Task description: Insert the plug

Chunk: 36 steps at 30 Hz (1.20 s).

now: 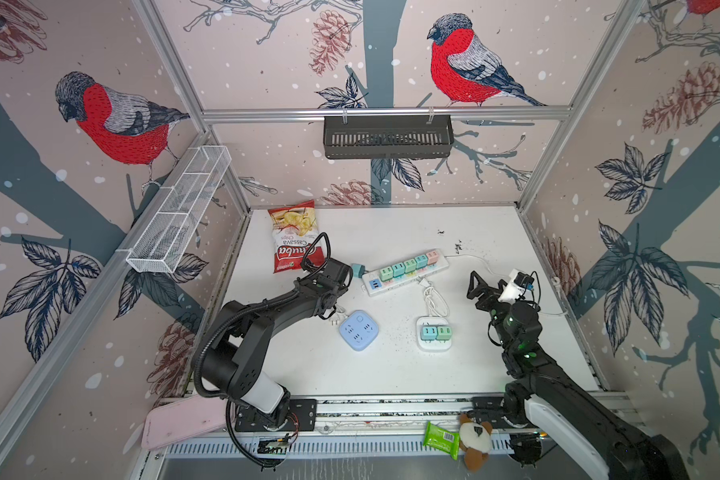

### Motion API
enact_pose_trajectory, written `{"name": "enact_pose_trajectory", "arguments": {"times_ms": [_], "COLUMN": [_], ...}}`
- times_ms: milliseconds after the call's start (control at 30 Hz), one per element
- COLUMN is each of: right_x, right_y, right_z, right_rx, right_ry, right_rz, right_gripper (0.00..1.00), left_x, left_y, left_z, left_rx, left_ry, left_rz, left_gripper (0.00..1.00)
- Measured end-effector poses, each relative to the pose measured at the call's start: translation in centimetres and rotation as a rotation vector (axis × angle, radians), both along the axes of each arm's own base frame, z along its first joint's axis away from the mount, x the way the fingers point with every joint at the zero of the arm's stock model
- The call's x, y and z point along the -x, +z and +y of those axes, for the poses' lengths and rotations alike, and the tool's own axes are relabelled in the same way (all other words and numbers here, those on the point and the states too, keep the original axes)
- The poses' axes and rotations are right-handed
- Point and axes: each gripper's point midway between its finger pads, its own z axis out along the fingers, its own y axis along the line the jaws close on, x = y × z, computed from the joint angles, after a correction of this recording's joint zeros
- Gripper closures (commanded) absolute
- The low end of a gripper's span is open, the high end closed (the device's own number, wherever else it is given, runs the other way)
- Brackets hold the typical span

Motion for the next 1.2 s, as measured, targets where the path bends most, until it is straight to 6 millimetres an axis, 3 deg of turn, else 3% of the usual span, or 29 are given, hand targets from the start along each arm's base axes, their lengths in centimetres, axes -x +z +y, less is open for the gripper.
{"name": "enact_pose_trajectory", "arguments": {"times_ms": [333,600,767,933,1100,1133,1200], "right_x": [0.0,0.0,0.0,0.0,0.0,0.0,0.0], "right_y": [-0.1,-0.1,-0.1,-0.1,-0.1,-0.1,-0.1], "right_z": [0.0,0.0,0.0,0.0,0.0,0.0,0.0], "right_rx": [0.001,0.001,0.001,0.001,0.001,0.001,0.001], "right_ry": [0.0,0.0,0.0,0.0,0.0,0.0,0.0], "right_rz": [0.002,0.002,0.002,0.002,0.002,0.002,0.002], "right_gripper": [0.0,0.0,0.0,0.0,0.0,0.0,0.0], "left_x": [0.6,0.5,0.7,1.1,1.1,1.1,1.3], "left_y": [-2.8,-3.3,-3.3,-3.4,-3.3,-3.3,-3.2], "left_z": [0.6,-0.1,-0.9,-0.7,-1.2,-1.6,-2.6], "left_rx": [-0.123,-0.155,-0.159,-0.164,-0.175,-0.169,-0.161], "left_ry": [0.058,0.037,-0.005,-0.03,-0.078,-0.093,-0.144], "left_rz": [0.13,0.131,0.12,0.115,0.103,0.096,0.092], "left_gripper": [0.23,0.47,0.74,0.93,0.93,0.99,1.0]}}
